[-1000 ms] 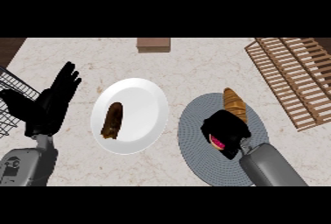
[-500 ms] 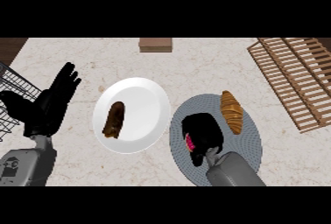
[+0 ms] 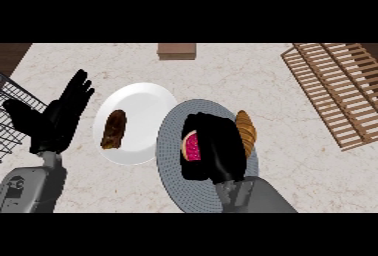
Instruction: Pick the cupcake from the placemat and place it in the tiered shelf
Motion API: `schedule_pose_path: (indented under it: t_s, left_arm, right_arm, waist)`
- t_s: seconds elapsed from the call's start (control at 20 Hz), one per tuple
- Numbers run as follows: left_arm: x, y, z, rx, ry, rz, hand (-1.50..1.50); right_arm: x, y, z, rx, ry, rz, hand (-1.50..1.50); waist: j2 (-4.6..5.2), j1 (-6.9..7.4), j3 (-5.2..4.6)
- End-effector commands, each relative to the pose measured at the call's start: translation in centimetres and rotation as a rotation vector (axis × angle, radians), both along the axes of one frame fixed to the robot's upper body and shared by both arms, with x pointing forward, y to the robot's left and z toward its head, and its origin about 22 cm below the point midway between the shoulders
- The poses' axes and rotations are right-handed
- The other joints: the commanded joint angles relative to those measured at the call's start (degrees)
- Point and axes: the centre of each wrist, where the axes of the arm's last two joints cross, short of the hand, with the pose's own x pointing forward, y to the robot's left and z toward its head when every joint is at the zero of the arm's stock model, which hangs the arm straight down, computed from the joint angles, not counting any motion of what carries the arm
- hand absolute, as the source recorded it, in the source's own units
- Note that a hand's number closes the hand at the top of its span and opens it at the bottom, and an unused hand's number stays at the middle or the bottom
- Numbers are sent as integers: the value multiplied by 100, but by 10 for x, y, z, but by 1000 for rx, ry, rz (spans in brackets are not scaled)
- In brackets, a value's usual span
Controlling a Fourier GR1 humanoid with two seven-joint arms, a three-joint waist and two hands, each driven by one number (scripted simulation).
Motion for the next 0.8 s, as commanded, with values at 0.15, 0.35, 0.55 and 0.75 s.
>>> schedule_pose_path:
  t_s: [0.15, 0.35, 0.55, 0.75]
  left_arm:
    - [-2, -2, 5, 4, -1, 22, 0]
    - [-3, 22, 1, -15, -3, 16, 0]
    - [2, 14, 3, -9, -4, 18, 0]
    - [2, 4, -6, 0, 3, 24, 0]
  right_arm:
    - [-28, -6, 79, 207, -229, -151, 150]
    - [-3, -9, 118, 215, -265, -247, 150]
    - [11, -50, 150, 153, -327, -338, 150]
    - [15, -69, 172, 125, -322, -406, 150]
  waist:
    - [-23, -66, 0]
    - [11, -21, -4]
    - [10, -67, -3]
    - [7, -75, -2]
